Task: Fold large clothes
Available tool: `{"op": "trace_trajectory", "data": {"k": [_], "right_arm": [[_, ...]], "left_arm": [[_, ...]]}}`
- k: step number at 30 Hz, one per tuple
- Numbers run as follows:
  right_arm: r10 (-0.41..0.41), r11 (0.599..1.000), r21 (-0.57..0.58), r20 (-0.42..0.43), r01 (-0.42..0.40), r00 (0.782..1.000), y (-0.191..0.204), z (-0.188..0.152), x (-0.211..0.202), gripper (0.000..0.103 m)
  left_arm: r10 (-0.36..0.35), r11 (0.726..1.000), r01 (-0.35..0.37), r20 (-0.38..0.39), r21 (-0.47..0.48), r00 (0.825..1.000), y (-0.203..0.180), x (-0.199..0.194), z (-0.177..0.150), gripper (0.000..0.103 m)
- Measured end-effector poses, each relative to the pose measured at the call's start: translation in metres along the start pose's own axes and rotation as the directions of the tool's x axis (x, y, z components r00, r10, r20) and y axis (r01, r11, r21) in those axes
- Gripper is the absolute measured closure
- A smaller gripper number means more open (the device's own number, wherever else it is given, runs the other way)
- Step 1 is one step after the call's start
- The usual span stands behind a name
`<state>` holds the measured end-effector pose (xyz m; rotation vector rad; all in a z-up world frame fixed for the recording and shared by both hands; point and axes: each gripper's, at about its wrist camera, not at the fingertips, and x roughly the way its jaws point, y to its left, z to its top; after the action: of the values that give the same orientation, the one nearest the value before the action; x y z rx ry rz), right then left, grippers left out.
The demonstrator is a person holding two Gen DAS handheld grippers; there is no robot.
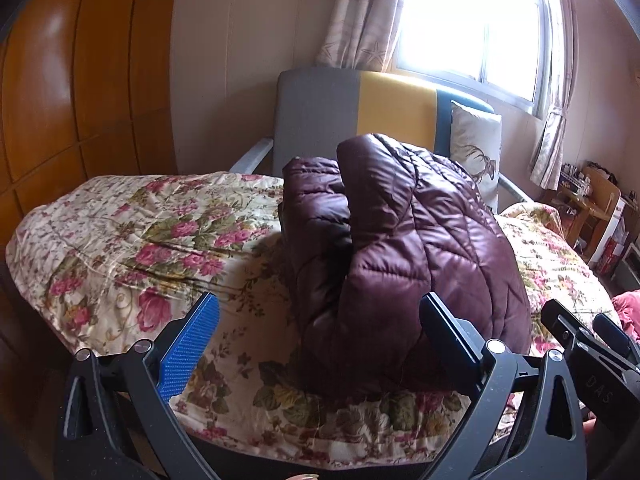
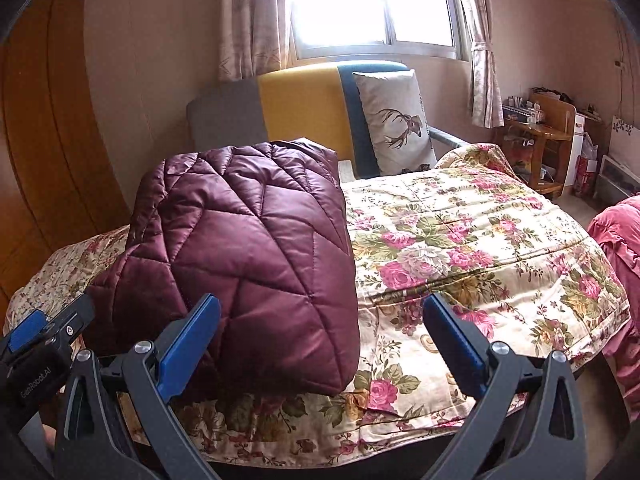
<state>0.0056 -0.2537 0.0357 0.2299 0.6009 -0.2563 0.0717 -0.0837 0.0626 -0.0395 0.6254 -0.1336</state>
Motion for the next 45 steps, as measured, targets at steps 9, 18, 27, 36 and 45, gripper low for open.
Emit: {"op": "trace_trajectory", "data": {"k": [9,18,27,36,45], "right_arm": [[-0.016,0.999,-0.045,0.002,0.016,1.0,0.006,-0.003,-0.005,0.002],[-0.007,0.998,-0.069,0.002,0.007,1.0,0.013,0.001,-0.011,0.002],[0.003,0.995,-0.098,-0.004,-0.004,1.0,0.02,-0.003,-0.01,0.002],[0.003,0.991,-0.131,-0.008,-0.004,1.0,0.025,-0.006,-0.008,0.002],[0.008,0.99,-0.14,-0.007,-0.009,1.0,0.027,-0.008,-0.007,0.002]], "left_arm": [[0.007,0.999,-0.007,0.002,-0.037,1.0,0.006,-0.006,-0.009,0.004],[0.008,0.999,-0.007,0.029,-0.04,1.0,0.008,-0.014,-0.008,0.004],[0.019,0.999,-0.019,0.027,-0.03,0.999,0.009,-0.015,-0.01,0.004],[0.013,1.0,-0.013,0.02,-0.024,1.0,0.008,-0.016,-0.013,0.004],[0.015,0.999,-0.015,0.02,-0.032,1.0,0.01,-0.018,-0.014,0.004]]}}
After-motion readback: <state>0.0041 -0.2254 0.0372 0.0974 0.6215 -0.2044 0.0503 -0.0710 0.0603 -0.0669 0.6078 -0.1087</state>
